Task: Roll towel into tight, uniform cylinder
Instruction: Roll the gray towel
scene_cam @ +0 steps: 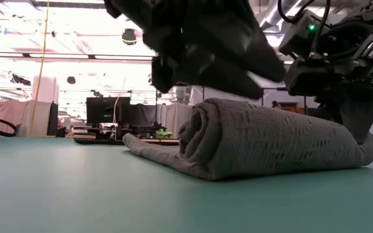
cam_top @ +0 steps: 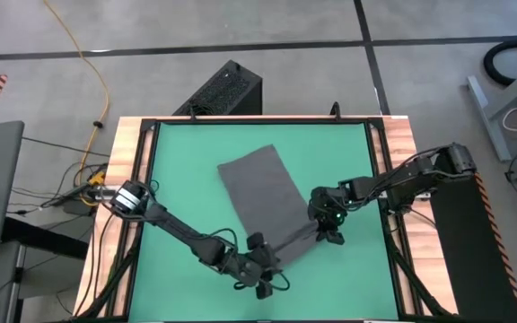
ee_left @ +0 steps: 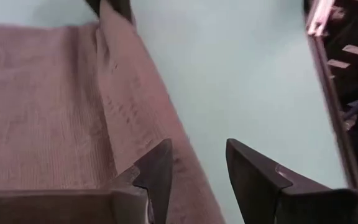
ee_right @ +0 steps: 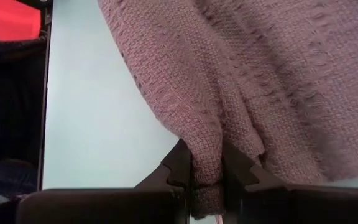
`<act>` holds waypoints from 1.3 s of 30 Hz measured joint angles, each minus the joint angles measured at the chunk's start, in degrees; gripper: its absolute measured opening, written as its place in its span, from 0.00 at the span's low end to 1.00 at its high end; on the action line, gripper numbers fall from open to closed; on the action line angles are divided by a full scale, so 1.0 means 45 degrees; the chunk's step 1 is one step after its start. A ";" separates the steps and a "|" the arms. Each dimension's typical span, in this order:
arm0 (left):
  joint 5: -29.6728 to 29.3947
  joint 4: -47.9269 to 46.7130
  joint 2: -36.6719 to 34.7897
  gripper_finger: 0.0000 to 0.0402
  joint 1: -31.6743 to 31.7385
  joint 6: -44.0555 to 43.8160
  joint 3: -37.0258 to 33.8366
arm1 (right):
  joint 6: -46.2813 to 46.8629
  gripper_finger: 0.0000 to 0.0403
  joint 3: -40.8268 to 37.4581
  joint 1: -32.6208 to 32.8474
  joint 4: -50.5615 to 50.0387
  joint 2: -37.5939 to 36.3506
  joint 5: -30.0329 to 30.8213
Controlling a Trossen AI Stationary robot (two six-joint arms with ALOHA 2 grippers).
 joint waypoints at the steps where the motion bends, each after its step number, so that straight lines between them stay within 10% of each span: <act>1: 0.0005 -0.0024 0.0070 0.35 0.0009 -0.0123 0.0000 | 0.0097 0.15 0.0000 -0.0057 0.0000 0.0000 -0.0019; 21: 0.0406 -0.2351 0.0088 0.36 0.0880 -0.1852 0.0000 | 0.1153 0.16 0.0010 -0.0594 -0.0075 -0.0005 -0.0667; 31: 0.2194 -0.2704 0.0383 0.05 0.1602 -0.2470 -0.0006 | 0.1465 0.46 0.0093 -0.1309 -0.0260 -0.0015 -0.0088; 39: 0.2860 -0.3029 0.0287 0.03 0.1850 -0.2562 -0.0034 | -0.0948 0.61 0.0704 -0.1512 -0.2135 -0.0679 0.0092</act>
